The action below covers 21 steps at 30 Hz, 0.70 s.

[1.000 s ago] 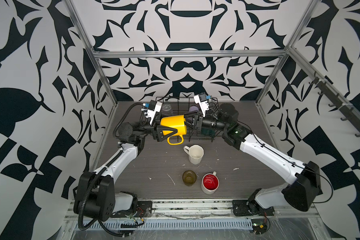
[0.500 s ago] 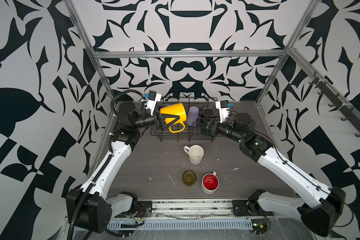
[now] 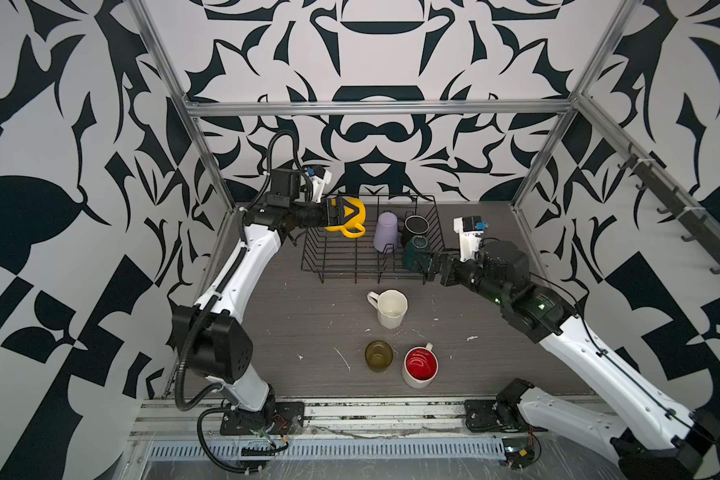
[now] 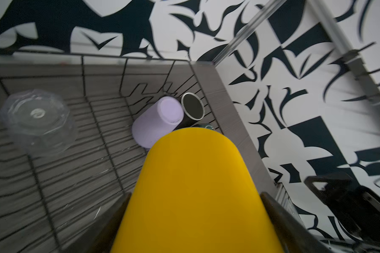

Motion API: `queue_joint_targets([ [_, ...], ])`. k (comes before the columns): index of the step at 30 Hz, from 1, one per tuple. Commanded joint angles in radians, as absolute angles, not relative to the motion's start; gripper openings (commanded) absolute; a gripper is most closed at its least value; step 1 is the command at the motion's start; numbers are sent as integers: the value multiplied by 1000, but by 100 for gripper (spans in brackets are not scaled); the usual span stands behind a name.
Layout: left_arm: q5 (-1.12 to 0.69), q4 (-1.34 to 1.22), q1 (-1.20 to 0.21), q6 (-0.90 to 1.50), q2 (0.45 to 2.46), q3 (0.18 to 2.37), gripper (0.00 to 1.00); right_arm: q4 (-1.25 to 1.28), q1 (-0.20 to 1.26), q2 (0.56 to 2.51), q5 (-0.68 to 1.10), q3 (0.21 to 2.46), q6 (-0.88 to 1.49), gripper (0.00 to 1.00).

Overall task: Load cups into a dish rack
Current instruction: Place the cup upside down at the dish rack.

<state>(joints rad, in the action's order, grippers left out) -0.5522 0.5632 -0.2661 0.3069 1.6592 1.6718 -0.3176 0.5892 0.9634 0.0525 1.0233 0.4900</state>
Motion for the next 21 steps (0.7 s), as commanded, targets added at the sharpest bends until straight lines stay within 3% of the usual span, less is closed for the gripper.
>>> queue_joint_targets([
  [1,-425,753,-264,267,1694,1814,0,-373,587,935,-9,1015,467,100],
  [9,-264,947,-274,259,1880,2039,0,-447,585,926,-46,1013,454,99],
  [21,-165,1152,-299,263,2098,2262,0,-465,583,929,-62,987,434,99],
])
